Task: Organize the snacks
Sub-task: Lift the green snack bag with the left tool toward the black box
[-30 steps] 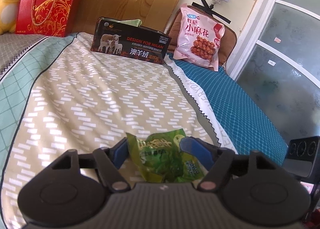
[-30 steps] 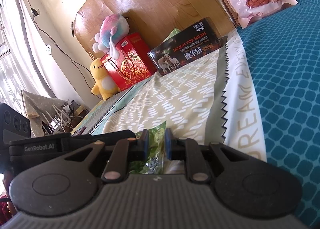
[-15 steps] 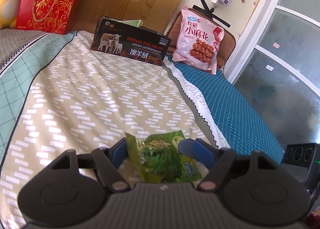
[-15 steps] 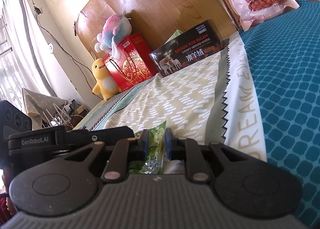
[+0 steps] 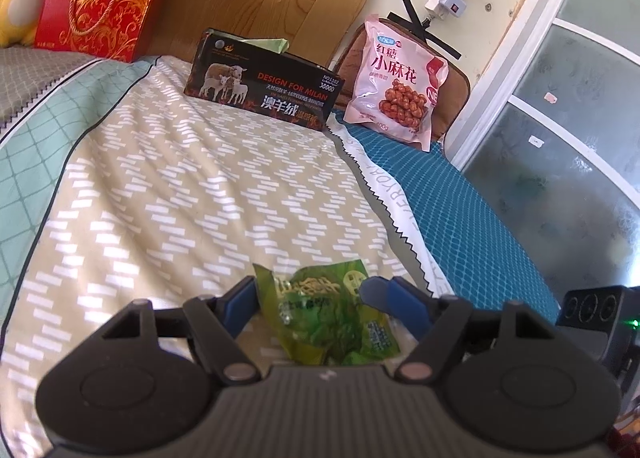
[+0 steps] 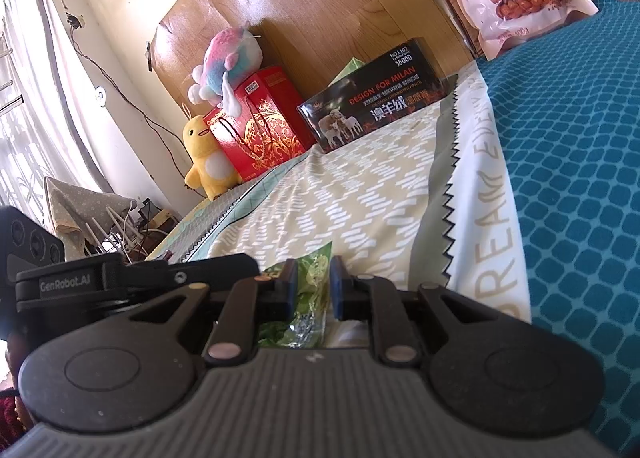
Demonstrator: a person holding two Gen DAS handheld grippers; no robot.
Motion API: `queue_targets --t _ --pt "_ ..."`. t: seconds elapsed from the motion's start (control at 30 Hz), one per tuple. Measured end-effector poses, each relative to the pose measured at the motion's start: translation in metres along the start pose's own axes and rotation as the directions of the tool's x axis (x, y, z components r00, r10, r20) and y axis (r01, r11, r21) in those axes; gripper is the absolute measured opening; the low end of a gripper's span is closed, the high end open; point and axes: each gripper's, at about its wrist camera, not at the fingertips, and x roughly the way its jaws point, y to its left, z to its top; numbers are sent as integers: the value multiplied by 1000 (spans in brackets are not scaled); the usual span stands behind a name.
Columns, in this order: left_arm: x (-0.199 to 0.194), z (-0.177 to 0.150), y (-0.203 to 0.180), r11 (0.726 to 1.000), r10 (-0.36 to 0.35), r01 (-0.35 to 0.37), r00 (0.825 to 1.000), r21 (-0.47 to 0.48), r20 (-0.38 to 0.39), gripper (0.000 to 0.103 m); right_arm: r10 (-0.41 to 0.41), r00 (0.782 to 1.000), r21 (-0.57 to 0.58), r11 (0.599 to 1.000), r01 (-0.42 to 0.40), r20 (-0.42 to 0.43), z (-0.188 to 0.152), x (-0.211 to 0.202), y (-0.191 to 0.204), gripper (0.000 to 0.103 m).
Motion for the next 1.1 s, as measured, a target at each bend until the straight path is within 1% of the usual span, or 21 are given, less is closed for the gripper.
queue_targets --t 0.07,0.17,0.23,0.27,0.3,0.37,0.43,0.47,0.6,0.67,0.7,0.73,0.77,0.8,0.87,0.93,0.97,1.07,1.1 --pt "-3 0 3 1000 -4 4 1000 -9 -5 70 0 1000 9 1000 0 -19 3 -1 -1 21" --pt "-6 -1 7 999 -25 25 1000 -27 -17 68 11 998 24 1000 -9 -56 9 -3 -3 25" --pt "-6 -1 8 998 -40 39 999 -45 -26 68 17 997 29 999 -15 -72 10 -4 -4 26" --pt "-5 -1 8 997 -49 47 998 -55 -31 66 22 997 39 999 -19 -79 10 -4 -5 26" --pt "-4 -1 7 997 -56 54 998 -61 -38 55 29 996 51 998 -25 -87 11 -4 -7 26" --pt "0 -2 6 994 -83 78 994 -77 -68 39 42 993 66 997 -35 -106 12 -3 -8 26" --pt "3 -3 3 997 -61 57 996 -60 -67 27 42 992 44 998 -37 -115 11 -4 -6 26" --pt "4 -2 3 997 -48 44 997 -58 -66 25 41 992 35 999 -37 -116 11 -4 -5 26" --pt "6 4 13 993 -81 74 994 -96 -75 23 42 994 25 999 -40 -103 10 -6 -6 26" --pt "7 6 17 992 -80 72 994 -103 -75 23 64 994 43 997 -60 -93 11 -7 -9 37" --pt "7 9 20 990 -87 77 993 -118 -78 23 78 993 37 997 -75 -85 13 -9 -9 52" --pt "8 11 26 985 -103 90 991 -146 -84 23 85 994 14 996 -85 -74 13 -11 -7 71" --pt "10 13 34 975 -135 115 986 -190 -94 23 83 995 -25 996 -84 -64 14 -14 -3 78" --pt "13 16 44 959 -176 147 979 -244 -102 23 66 996 -81 994 -71 -56 13 -16 3 85" --pt "18 18 60 922 -241 192 964 -337 -109 23 8 998 -215 976 -22 -68 9 -13 14 85" --pt "22 19 71 891 -280 217 954 -399 -106 23 -38 997 -315 949 13 -74 4 -7 23 85" --pt "22 19 74 885 -286 221 953 -410 -103 23 -45 996 -344 939 15 -78 2 -4 26 85" --pt "21 20 75 887 -292 230 951 -400 -102 23 -42 994 -402 916 -4 -106 1 6 31 85" --pt "21 20 75 886 -302 239 948 -398 -102 23 -41 992 -427 904 -13 -116 0 9 33 81"
